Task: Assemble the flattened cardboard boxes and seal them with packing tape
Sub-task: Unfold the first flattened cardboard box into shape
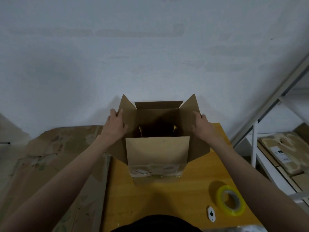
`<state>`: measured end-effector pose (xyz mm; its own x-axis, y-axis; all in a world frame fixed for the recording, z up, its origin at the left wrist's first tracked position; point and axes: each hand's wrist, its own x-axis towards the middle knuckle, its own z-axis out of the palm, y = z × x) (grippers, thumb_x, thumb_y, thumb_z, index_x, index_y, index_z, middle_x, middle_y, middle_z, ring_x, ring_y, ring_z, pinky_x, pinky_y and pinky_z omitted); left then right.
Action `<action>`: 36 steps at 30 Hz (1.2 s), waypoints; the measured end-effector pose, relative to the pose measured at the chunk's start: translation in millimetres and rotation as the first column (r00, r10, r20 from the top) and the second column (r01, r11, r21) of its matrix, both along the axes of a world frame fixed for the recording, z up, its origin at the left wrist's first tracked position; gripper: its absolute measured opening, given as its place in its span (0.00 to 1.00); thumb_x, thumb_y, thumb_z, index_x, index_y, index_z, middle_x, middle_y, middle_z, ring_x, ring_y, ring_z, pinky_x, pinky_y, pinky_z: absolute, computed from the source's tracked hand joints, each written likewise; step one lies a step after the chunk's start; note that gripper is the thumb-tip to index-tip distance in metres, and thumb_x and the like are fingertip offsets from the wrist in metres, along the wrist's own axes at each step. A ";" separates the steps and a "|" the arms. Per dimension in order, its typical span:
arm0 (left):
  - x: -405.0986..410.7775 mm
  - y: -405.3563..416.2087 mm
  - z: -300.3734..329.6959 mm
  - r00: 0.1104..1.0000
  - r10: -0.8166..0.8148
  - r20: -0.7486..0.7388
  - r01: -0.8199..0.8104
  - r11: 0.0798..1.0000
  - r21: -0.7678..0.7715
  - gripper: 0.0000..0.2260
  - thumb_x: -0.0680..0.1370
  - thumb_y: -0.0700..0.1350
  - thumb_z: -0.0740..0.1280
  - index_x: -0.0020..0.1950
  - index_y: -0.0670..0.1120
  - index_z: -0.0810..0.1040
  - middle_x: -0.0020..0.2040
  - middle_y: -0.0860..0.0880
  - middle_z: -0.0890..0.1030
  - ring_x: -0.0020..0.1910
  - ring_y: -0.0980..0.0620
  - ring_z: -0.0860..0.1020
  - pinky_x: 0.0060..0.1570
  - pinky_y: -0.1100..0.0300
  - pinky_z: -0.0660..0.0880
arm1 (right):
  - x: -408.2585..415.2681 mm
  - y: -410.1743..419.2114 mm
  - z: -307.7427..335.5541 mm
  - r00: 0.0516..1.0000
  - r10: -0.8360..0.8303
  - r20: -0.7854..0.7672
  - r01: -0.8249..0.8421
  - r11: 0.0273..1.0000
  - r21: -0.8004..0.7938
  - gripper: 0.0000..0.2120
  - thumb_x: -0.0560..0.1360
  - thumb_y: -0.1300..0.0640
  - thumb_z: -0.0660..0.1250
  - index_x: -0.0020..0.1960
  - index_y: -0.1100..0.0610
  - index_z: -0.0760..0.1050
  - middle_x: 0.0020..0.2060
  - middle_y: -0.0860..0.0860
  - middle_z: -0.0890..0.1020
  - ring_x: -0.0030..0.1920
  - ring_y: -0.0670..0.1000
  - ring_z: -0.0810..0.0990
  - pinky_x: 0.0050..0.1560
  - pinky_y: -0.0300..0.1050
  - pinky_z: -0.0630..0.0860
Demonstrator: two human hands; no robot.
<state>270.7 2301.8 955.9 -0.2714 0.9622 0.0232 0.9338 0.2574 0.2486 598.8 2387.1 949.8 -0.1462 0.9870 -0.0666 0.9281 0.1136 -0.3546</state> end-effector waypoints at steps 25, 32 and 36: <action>31.0 48.8 -16.2 0.884 -0.408 -0.227 0.352 0.902 -0.250 0.73 0.55 0.67 0.80 0.77 0.51 0.26 0.75 0.48 0.22 0.78 0.36 0.36 0.73 0.31 0.54 | 6.0 11.6 -8.6 0.992 0.054 -0.114 -0.050 0.998 0.034 0.32 0.81 0.63 0.61 0.80 0.55 0.52 0.72 0.57 0.66 0.43 0.49 0.75 0.39 0.40 0.70; 41.6 67.7 -19.5 0.845 -0.402 -0.352 0.361 0.915 -0.178 0.73 0.54 0.74 0.76 0.78 0.48 0.28 0.79 0.41 0.32 0.76 0.37 0.30 0.74 0.32 0.44 | 12.1 13.3 -9.4 0.991 0.050 -0.121 -0.047 0.999 0.021 0.32 0.81 0.62 0.61 0.80 0.54 0.51 0.71 0.57 0.66 0.38 0.46 0.73 0.34 0.38 0.68; 45.9 59.2 -28.5 0.821 -0.435 -0.370 0.379 0.900 -0.217 0.71 0.56 0.74 0.74 0.78 0.47 0.28 0.80 0.43 0.45 0.78 0.36 0.37 0.74 0.32 0.45 | 16.6 15.3 -8.3 0.989 0.044 -0.143 -0.041 0.999 0.024 0.32 0.80 0.62 0.61 0.80 0.54 0.51 0.71 0.57 0.67 0.42 0.49 0.75 0.39 0.43 0.72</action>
<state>316.5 2361.0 927.4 0.1519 0.9845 -0.0874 0.9702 -0.1654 -0.1769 615.4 2402.4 941.5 -0.1945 0.9807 -0.0215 0.8618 0.1604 -0.4812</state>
